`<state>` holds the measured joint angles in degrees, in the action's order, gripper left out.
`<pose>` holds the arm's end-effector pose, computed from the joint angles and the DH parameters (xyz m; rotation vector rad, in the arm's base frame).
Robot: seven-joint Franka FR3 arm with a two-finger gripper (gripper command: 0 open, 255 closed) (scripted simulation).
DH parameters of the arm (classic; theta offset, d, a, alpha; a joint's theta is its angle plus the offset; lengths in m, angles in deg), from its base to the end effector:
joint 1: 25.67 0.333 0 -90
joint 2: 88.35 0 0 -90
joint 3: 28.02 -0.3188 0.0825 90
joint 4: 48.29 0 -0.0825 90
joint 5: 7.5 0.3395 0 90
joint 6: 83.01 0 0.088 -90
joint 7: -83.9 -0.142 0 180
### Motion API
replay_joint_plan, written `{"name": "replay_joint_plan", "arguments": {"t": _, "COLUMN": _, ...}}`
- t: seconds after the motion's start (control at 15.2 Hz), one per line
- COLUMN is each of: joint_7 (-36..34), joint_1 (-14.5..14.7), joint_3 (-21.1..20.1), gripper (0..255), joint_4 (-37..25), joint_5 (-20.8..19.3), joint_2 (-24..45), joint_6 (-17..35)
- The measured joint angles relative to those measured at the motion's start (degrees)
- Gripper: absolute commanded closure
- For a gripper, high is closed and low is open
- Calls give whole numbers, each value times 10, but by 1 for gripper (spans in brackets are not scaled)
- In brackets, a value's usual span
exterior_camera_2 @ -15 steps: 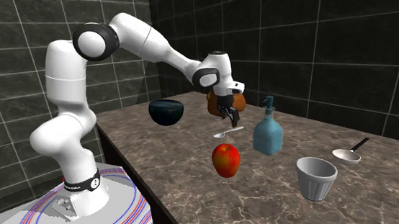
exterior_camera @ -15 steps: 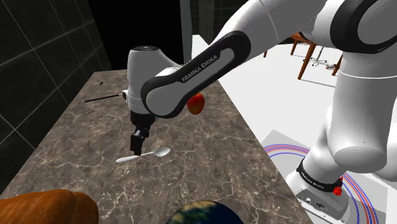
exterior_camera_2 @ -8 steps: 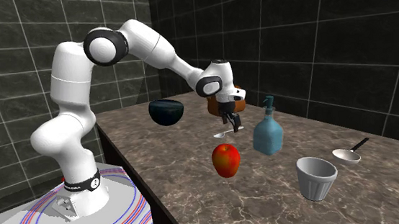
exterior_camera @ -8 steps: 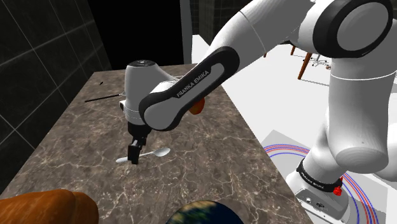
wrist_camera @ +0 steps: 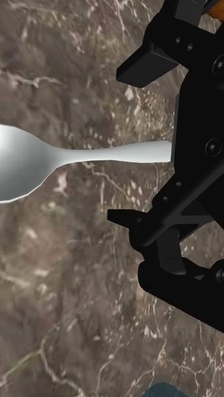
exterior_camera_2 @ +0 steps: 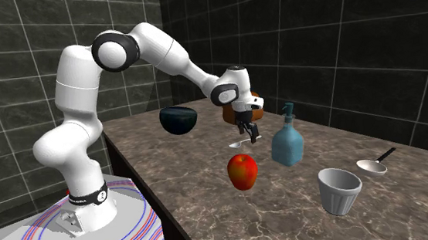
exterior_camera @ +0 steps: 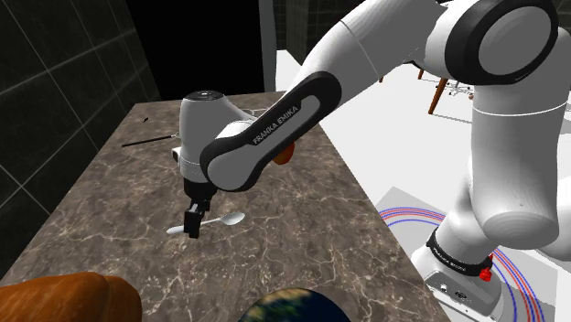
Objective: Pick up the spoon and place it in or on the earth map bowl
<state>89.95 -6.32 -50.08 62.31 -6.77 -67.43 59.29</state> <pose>0.4687 0.3952 0.3302 -2.7125 -1.1174 -0.2371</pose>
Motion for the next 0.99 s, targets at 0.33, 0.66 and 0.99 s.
{"name": "replay_joint_plan", "arguments": {"t": 0.33, "joint_7": 0, "joint_1": 0, "joint_3": 0, "gripper": 255, "joint_4": 0, "joint_5": 0, "joint_2": 0, "joint_6": 0}}
{"name": "replay_joint_plan", "arguments": {"t": 0.66, "joint_7": 0, "joint_1": 0, "joint_3": 0, "gripper": 255, "joint_4": 0, "joint_5": 0, "joint_2": 0, "joint_6": 0}}
{"name": "replay_joint_plan", "arguments": {"t": 0.99, "joint_7": 2, "joint_1": -4, "joint_3": -3, "gripper": 255, "joint_4": -10, "joint_5": 6, "joint_2": -16, "joint_6": -26}}
